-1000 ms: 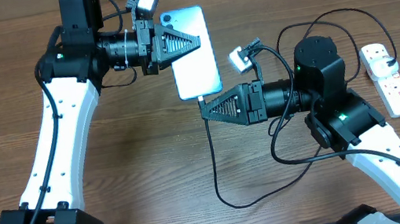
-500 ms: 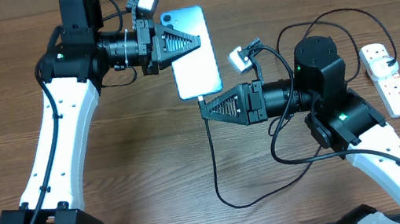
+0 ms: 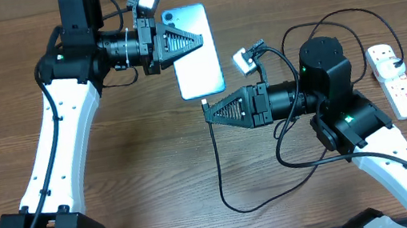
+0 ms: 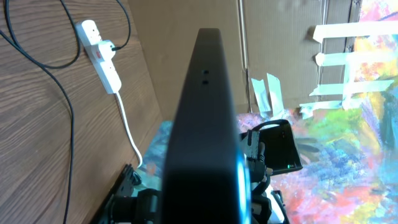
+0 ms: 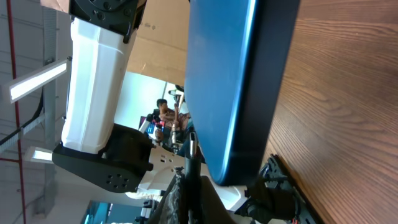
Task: Plug charger to phone and switch on socket
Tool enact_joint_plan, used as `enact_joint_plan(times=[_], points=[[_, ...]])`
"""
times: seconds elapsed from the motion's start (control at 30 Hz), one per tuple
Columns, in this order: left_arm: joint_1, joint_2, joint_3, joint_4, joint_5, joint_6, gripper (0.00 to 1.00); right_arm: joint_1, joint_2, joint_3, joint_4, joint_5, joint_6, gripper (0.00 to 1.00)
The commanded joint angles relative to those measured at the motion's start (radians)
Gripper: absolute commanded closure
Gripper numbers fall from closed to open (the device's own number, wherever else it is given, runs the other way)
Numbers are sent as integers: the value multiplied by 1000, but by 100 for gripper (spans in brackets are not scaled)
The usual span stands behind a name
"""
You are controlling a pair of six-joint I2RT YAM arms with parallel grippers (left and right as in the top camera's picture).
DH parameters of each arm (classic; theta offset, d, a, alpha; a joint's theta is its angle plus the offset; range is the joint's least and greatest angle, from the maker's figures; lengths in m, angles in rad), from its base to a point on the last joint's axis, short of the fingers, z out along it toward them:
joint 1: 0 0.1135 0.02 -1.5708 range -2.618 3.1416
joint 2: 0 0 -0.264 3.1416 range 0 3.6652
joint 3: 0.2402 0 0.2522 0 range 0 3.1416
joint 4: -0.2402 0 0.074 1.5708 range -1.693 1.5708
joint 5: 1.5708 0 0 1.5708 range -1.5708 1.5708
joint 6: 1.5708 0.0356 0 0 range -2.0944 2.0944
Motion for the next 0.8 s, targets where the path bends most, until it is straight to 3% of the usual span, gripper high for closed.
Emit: enact_joint_plan(times=[0.0, 0.77], points=[[6, -23, 13, 10, 42, -14, 96, -3, 1, 3, 8, -18, 1, 96], [5, -23, 13, 11, 101, -3, 96, -3, 1, 3, 15, 17, 1, 96]])
